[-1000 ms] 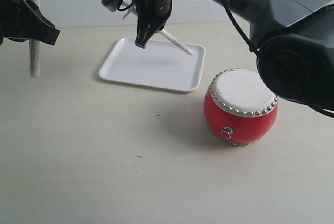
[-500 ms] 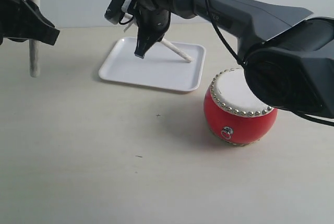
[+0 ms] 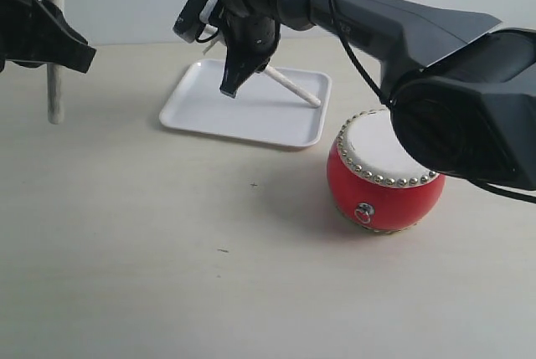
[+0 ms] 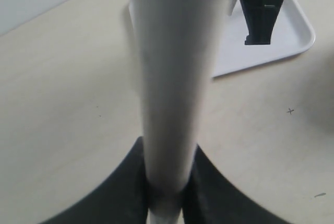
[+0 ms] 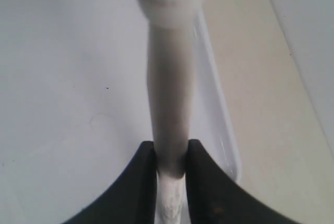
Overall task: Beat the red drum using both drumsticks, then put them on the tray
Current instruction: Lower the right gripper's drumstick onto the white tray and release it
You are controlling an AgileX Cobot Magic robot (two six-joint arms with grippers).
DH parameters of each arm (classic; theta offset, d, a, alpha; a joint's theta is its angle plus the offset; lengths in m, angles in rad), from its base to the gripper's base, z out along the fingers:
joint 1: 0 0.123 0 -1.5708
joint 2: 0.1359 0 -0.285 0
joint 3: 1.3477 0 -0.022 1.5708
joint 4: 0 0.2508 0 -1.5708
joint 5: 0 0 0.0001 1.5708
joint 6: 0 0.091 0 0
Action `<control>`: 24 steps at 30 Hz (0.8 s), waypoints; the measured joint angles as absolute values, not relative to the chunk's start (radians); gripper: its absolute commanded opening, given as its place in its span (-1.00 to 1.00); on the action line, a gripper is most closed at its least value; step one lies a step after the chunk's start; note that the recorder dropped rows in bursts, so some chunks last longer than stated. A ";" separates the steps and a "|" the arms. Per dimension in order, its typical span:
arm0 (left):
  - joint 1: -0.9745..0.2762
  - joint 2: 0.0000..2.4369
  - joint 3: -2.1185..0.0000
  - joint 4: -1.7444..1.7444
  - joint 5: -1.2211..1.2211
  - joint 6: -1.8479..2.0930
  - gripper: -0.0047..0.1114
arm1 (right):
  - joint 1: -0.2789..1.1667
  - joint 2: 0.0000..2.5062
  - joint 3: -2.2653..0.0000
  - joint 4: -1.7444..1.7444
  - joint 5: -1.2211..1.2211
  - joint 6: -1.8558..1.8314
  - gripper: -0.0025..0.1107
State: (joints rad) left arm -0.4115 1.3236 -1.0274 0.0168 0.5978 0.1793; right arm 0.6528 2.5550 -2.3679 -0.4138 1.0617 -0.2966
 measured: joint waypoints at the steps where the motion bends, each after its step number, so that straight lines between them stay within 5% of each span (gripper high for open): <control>1: -0.411 1.324 -1.027 0.017 0.598 0.179 -0.92 | 0.653 2.560 -2.370 -0.416 1.062 -0.297 -0.95; 24: -0.411 1.324 -1.027 0.017 0.598 0.179 -0.92 | 0.653 2.635 -2.370 -0.426 1.029 -0.234 -0.25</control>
State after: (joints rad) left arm -0.4115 1.3236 -1.0274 0.0168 0.5978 0.1793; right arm 0.6528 2.6350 -2.3705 -0.4263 1.0291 -0.2341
